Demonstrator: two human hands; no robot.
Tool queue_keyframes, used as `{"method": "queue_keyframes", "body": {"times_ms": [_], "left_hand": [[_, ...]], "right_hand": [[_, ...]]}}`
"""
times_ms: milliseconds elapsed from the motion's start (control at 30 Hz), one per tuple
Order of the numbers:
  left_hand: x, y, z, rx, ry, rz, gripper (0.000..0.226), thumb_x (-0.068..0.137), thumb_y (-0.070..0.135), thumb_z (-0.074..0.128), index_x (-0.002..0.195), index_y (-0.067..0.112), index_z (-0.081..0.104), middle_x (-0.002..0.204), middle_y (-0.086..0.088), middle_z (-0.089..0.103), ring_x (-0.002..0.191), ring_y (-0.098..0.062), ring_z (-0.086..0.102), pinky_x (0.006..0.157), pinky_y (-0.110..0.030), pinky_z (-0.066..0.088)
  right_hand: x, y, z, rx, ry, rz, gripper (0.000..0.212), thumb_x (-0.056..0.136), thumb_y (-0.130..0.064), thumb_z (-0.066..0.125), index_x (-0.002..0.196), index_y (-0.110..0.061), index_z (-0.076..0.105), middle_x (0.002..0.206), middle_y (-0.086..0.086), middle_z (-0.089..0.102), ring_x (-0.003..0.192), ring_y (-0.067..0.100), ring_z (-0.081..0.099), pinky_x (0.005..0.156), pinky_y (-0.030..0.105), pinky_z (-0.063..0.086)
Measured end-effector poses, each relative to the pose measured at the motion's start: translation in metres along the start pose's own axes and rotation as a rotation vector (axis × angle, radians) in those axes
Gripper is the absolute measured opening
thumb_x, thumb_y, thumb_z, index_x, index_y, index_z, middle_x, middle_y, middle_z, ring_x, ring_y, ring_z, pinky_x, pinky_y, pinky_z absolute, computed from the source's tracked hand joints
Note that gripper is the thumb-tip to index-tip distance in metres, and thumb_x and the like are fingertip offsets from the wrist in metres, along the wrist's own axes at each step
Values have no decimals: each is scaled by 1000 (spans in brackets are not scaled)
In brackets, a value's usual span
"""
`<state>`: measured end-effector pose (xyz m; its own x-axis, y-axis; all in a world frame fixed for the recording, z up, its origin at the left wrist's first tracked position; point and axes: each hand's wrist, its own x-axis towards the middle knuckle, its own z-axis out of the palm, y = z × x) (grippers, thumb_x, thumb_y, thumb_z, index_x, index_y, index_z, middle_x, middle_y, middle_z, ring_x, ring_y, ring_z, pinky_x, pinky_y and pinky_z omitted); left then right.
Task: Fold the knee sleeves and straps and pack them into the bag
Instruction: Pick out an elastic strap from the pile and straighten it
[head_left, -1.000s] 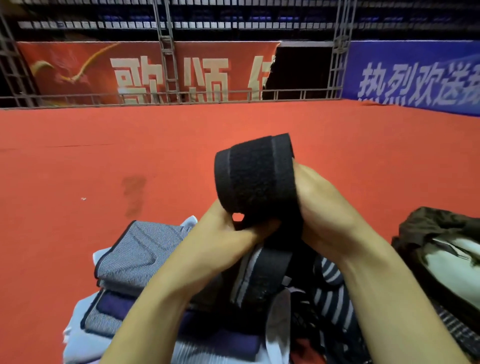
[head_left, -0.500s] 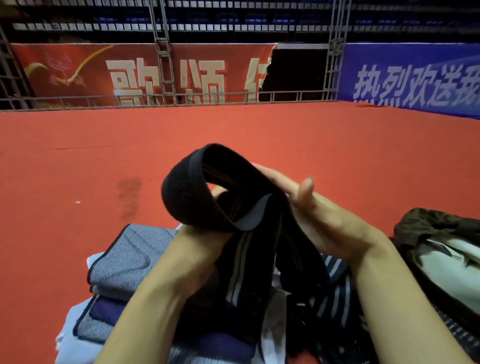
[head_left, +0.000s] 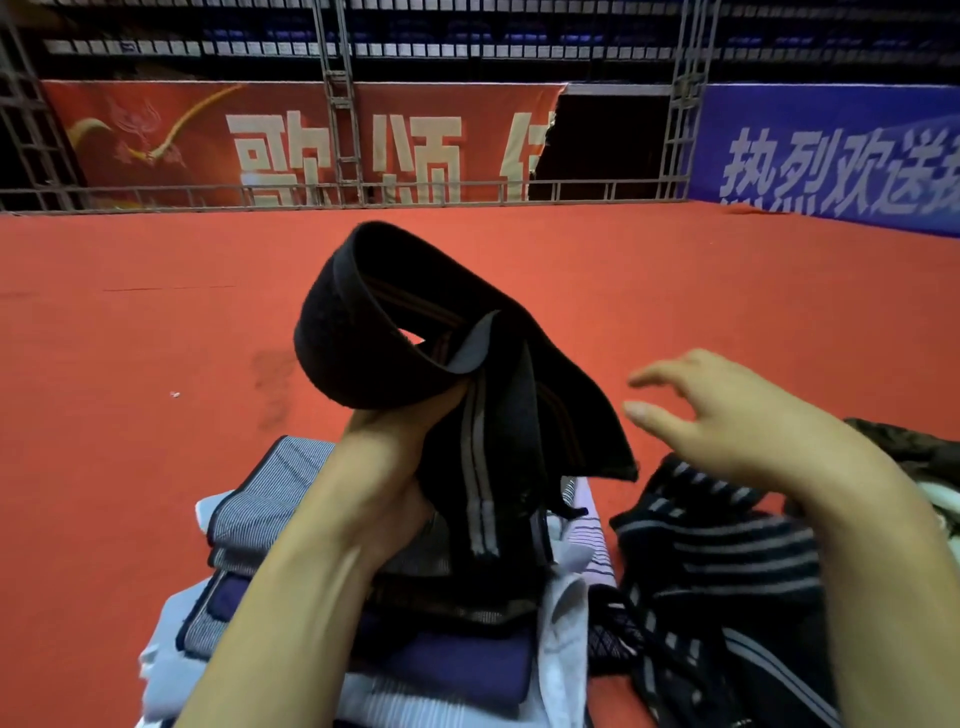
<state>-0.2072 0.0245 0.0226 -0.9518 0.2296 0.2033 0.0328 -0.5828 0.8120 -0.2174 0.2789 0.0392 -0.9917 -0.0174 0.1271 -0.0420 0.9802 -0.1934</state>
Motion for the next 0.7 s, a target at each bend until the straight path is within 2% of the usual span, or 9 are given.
{"method": "queue_keyframes", "body": {"times_ms": [67, 167, 200, 267, 333, 400, 500, 567, 700], "left_hand": [[-2, 4, 4, 4, 8, -1, 28, 77, 14, 64, 98, 12, 82, 115, -18, 76, 105, -34, 75, 82, -41, 64], [0, 9, 1, 2, 17, -12, 32, 83, 12, 62, 110, 3, 76, 114, -25, 75, 102, -36, 76, 81, -46, 65], [0, 9, 0, -6, -18, -33, 33, 86, 13, 64, 114, 1, 76, 118, -30, 71, 109, -41, 73, 88, -54, 62], [-2, 9, -1, 2, -61, -58, 27, 89, 19, 64, 108, 9, 80, 119, -31, 70, 110, -43, 72, 93, -66, 56], [-4, 11, -1, 22, -69, -27, 26, 87, 19, 58, 88, 20, 84, 100, -18, 78, 91, -32, 78, 79, -57, 63], [-7, 15, 4, 35, -97, -35, 31, 86, 15, 55, 81, 22, 85, 90, -13, 79, 80, -27, 79, 70, -49, 63], [-4, 16, 0, 133, -82, -82, 25, 86, 17, 60, 101, 14, 80, 101, -17, 77, 76, -32, 78, 68, -51, 63], [-2, 12, -1, 250, -37, -117, 29, 89, 24, 62, 114, 12, 72, 106, -18, 78, 72, -32, 77, 65, -49, 64], [-2, -1, 4, 364, 57, -75, 18, 100, 21, 58, 89, 21, 72, 71, -1, 71, 49, -11, 61, 44, -22, 51]], "right_hand": [[-13, -21, -12, 263, 101, -179, 54, 92, -67, 39, 133, -40, 61, 128, -11, 61, 120, 11, 59, 108, 39, 46], [-32, -54, -18, 863, -304, -370, 58, 86, -74, 33, 119, -42, 68, 113, -6, 76, 105, 13, 73, 97, 38, 58], [-34, -59, -15, 956, -431, -419, 55, 84, -75, 35, 112, -44, 71, 112, -5, 77, 104, 16, 74, 95, 36, 59], [-28, -60, -5, 848, -432, -508, 35, 91, -74, 49, 99, -48, 70, 101, -10, 77, 95, 11, 73, 85, 30, 59], [-19, -58, 4, 745, -366, -522, 12, 98, -51, 65, 97, -40, 69, 90, -15, 74, 87, 5, 70, 79, 28, 57], [-15, -55, 7, 801, -339, -465, 14, 104, -27, 61, 94, -23, 70, 83, -15, 70, 79, 4, 65, 73, 21, 52], [-9, -45, 10, 1024, -236, -311, 30, 107, -22, 54, 85, -22, 75, 79, -5, 63, 78, 13, 61, 80, 35, 53], [-7, -43, 6, 1243, -216, -210, 26, 103, -26, 56, 91, -23, 79, 79, 1, 64, 71, 21, 67, 74, 39, 62], [-21, -53, -1, 1299, -434, -330, 26, 98, -23, 55, 85, -13, 74, 61, -5, 60, 41, 12, 49, 43, 27, 50]]}}
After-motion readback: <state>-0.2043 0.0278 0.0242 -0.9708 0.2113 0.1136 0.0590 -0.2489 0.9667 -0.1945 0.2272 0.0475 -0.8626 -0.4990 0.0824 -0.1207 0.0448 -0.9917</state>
